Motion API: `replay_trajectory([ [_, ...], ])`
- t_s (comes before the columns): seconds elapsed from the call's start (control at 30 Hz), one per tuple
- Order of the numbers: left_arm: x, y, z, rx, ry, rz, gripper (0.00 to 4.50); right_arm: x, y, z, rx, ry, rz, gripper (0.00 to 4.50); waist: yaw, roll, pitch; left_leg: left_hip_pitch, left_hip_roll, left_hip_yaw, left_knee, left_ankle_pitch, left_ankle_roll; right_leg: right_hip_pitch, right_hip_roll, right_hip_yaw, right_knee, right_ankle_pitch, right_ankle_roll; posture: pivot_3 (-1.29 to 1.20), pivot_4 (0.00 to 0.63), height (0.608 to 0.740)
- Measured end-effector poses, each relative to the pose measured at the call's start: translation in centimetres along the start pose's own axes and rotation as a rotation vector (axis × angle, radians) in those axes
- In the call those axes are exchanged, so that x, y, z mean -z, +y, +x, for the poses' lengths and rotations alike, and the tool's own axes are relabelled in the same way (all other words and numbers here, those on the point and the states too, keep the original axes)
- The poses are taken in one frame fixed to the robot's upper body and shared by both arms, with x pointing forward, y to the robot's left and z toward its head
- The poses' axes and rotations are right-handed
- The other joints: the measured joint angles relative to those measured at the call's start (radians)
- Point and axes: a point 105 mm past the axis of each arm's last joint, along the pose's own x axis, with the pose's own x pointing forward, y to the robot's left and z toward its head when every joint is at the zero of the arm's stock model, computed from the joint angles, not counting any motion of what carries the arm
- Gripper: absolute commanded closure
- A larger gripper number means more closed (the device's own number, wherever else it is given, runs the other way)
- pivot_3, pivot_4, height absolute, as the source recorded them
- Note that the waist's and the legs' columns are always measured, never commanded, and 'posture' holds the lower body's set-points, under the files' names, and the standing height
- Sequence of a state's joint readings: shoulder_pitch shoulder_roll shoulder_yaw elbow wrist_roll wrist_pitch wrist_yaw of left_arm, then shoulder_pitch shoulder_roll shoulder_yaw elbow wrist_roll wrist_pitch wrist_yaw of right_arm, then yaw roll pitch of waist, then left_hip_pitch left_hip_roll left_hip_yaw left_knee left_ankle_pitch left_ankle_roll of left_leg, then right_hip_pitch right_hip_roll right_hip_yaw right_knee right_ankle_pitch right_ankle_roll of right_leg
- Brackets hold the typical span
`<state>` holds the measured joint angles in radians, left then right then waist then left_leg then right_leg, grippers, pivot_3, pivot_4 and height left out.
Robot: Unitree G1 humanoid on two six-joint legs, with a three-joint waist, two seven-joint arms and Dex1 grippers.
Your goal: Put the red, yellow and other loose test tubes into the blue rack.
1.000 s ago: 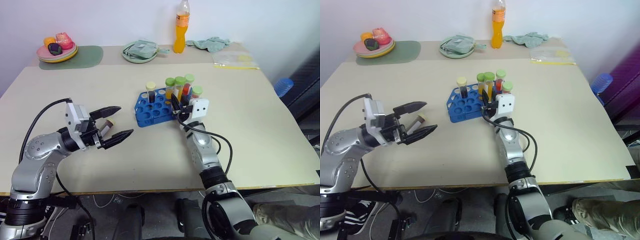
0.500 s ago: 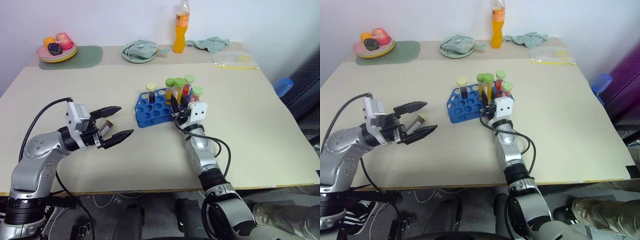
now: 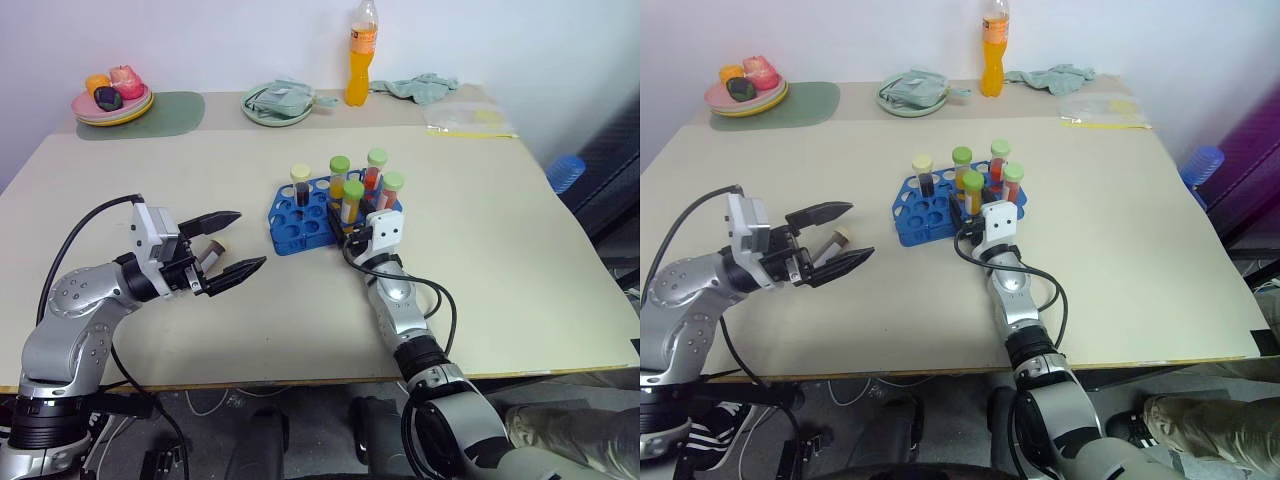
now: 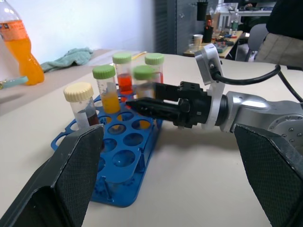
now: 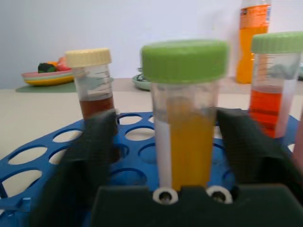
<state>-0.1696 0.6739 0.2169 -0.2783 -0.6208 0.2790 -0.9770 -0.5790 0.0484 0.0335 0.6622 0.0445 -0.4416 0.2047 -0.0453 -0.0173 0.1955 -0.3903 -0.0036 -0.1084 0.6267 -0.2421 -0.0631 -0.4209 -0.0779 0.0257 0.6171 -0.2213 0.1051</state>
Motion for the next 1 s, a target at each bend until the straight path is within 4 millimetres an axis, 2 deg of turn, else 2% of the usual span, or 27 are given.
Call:
replay_trajectory([
  [0.1,0.2,0.0,-0.2,-0.007,0.008,-0.005,0.00,-0.2,-0.1,-0.9,-0.043,0.004,-0.035,0.08,0.001,0.000,0.000,0.000,0.000,0.000,0.000,0.000,0.000,0.000,0.000,0.000,0.000,0.000,0.000,0.00,0.150,0.740],
  [0.17,0.5,-0.1,-0.6,-0.021,0.018,-0.010,0.00,-0.5,-0.7,-2.6,-0.083,0.023,-0.052,0.08,0.005,0.000,0.000,0.000,0.000,-0.001,0.000,0.000,0.000,0.000,0.000,0.000,0.000,0.000,0.001,0.00,0.150,0.740],
  [0.27,0.9,0.3,-1.7,-0.057,0.051,-0.012,0.00,-0.9,-2.5,-6.2,-0.132,0.097,-0.092,0.08,0.007,0.000,0.000,-0.001,0.000,-0.001,0.000,0.000,0.000,0.001,-0.001,0.000,-0.001,-0.001,0.000,0.00,0.150,0.740],
  [0.33,1.5,0.7,-2.5,-0.078,0.114,-0.002,0.00,-1.8,-3.3,-7.9,-0.180,0.136,-0.121,0.08,0.003,0.000,0.000,0.000,0.000,0.000,0.000,0.000,0.000,0.001,0.000,0.000,0.000,-0.001,0.000,0.00,0.150,0.740],
  [0.4,2.1,1.1,-3.0,-0.093,0.162,0.010,0.00,-2.8,-3.5,-8.6,-0.221,0.148,-0.136,0.08,-0.001,0.000,0.000,0.001,0.000,0.000,0.000,0.000,0.000,0.001,0.000,0.000,0.000,-0.002,0.002,0.00,0.150,0.740],
  [0.5,2.9,2.3,-3.7,-0.146,0.232,0.001,0.00,-5.2,-2.8,-8.9,-0.344,0.134,-0.083,0.08,0.002,0.000,0.000,0.001,0.000,-0.001,0.001,0.000,0.000,0.001,0.000,0.000,0.000,-0.002,0.002,0.00,0.150,0.740],
  [0.67,3.9,5.3,-5.4,-0.257,0.448,0.004,0.00,-8.8,0.3,-8.7,-0.655,0.142,-0.051,0.08,0.003,0.000,0.000,0.000,0.000,-0.001,0.002,0.000,0.000,0.001,0.000,0.000,-0.001,-0.002,0.002,0.00,0.150,0.740],
  [0.77,4.2,6.0,-5.7,-0.251,0.572,-0.026,0.00,-9.7,1.2,-8.8,-0.792,0.170,-0.076,0.08,0.007,-0.001,0.000,-0.001,0.000,-0.001,0.001,0.000,0.000,0.000,0.000,0.000,-0.001,-0.003,0.003,0.00,0.150,0.740],
  [0.83,3.6,7.1,-5.3,-0.283,0.603,-0.098,0.00,-10.1,2.0,-8.7,-0.872,0.170,-0.103,0.08,0.010,-0.002,0.001,-0.001,0.000,-0.001,0.002,0.000,0.000,0.000,0.000,-0.001,-0.001,-0.003,0.003,0.00,0.150,0.740],
  [1.0,2.4,8.2,-5.0,-0.230,0.724,-0.203,0.00,-10.7,3.8,-7.8,-0.934,0.127,-0.098,0.08,0.001,-0.002,0.001,-0.001,0.000,-0.001,0.000,0.000,0.000,0.000,0.000,-0.001,0.000,-0.002,0.004,0.00,0.150,0.740],
])
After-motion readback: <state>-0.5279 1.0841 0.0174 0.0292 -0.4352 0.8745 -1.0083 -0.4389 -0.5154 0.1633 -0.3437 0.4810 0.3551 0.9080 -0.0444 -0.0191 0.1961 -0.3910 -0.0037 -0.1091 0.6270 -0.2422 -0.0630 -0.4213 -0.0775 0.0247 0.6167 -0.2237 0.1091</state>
